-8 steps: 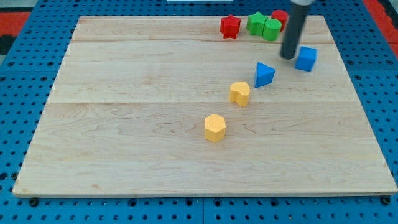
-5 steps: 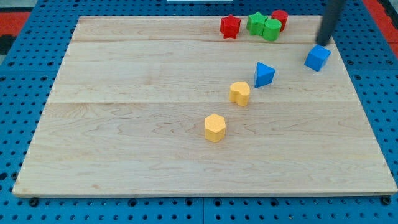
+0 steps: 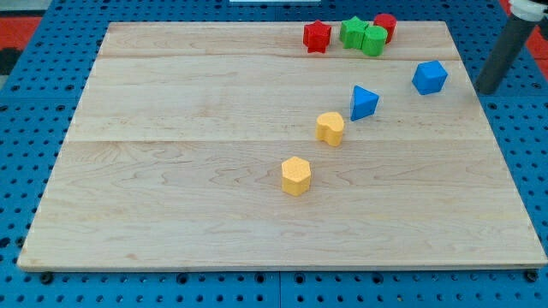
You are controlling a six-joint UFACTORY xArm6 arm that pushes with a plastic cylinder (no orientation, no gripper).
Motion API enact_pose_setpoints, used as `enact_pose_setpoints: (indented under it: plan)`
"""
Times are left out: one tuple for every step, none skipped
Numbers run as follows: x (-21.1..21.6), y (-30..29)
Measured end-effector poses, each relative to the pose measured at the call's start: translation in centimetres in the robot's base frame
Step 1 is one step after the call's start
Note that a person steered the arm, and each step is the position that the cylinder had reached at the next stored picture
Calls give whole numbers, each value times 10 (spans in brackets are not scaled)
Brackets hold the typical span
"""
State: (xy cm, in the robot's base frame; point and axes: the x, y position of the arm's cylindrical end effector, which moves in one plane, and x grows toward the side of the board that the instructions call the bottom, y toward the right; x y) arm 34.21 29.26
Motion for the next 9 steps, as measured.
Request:
enact_pose_setpoints:
  plan:
    - [-2,-89]
    - [-2,-82]
    - [43,-91]
    - [58,-130]
    - [60,-149]
    - [60,-77]
    - [47,27]
    - [41,52]
    - [-21,17]
